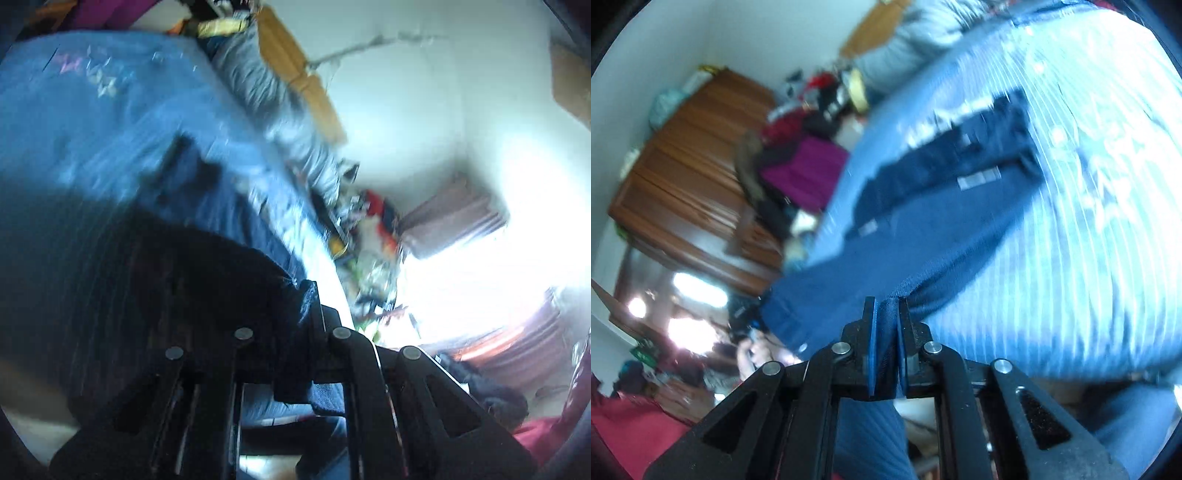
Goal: Fold small clothes
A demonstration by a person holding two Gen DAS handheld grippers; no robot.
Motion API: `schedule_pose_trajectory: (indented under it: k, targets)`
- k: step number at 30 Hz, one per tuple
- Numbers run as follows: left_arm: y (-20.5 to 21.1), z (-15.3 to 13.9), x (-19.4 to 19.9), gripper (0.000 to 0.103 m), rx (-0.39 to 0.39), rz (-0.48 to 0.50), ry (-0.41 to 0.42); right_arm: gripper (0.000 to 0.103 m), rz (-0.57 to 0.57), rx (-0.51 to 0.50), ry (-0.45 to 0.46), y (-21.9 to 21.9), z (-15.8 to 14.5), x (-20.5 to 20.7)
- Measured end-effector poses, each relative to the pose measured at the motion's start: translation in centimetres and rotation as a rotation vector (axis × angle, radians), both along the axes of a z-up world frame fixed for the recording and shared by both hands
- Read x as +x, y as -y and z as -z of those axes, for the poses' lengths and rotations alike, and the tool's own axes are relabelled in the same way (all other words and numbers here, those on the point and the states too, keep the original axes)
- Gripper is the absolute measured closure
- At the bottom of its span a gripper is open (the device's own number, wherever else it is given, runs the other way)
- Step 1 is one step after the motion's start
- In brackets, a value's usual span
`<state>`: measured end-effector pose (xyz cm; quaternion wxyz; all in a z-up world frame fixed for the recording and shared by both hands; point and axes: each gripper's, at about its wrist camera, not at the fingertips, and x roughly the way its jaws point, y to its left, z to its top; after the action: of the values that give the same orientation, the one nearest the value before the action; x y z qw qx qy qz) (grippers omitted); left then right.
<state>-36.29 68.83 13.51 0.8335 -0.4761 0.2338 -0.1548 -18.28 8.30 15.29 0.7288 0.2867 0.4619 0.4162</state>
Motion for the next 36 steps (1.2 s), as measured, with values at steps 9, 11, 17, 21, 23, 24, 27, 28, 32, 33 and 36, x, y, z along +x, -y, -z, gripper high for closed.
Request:
schedule_pose_trajectory:
  k: [9, 11, 17, 21, 23, 24, 27, 28, 32, 33, 36]
  targets:
    - [-1.1, -2.9, 11.5, 0.091, 0.072, -0.032, 0.033, 0.091, 0.088, 0.053, 0.079, -1.6, -4.3, 14.1]
    - [-1.7, -3.0, 14.9, 0.091, 0.088, -0.032, 0.021, 0.091, 0.091, 0.05, 0.076, -2.7, -4.5, 17.9]
    - [-2.6, -0.6, 25.2, 0.087, 0.154, -0.017, -0.06, 0.091, 0.084, 0.001, 0.064, -5.7, -2.7, 29.3]
    - [-3.6, 6.5, 32.1, 0.049, 0.214, -0.073, -0.277, 0.084, 0.052, -0.043, -0.013, -7.8, 2.1, 36.8]
    - [-3.6, 10.7, 34.1, 0.047, 0.289, -0.073, -0.437, 0.073, 0.085, -0.148, -0.044, -8.4, 5.3, 39.6]
    - [-3.4, 11.9, 34.4, 0.047, 0.312, -0.062, -0.478, 0.071, 0.112, -0.201, -0.052, -8.6, 6.5, 40.2]
    - [-1.9, 10.8, 33.4, 0.045, 0.382, -0.034, -0.431, 0.069, 0.094, -0.278, -0.041, -9.7, 8.9, 40.1]
    - [-1.4, 9.8, 32.7, 0.044, 0.408, -0.027, -0.395, 0.067, 0.075, -0.321, -0.01, -10.5, 9.0, 39.8]
    - [-0.4, 6.1, 29.0, 0.04, 0.487, -0.042, -0.285, 0.06, 0.065, -0.466, 0.119, -12.9, 8.8, 39.3]
    - [-0.3, 5.7, 27.7, 0.04, 0.501, -0.049, -0.272, 0.061, 0.067, -0.471, 0.135, -13.3, 8.9, 39.2]
    - [0.0, 5.7, 26.0, 0.04, 0.547, -0.05, -0.283, 0.06, 0.063, -0.458, 0.145, -14.6, 9.2, 38.8]
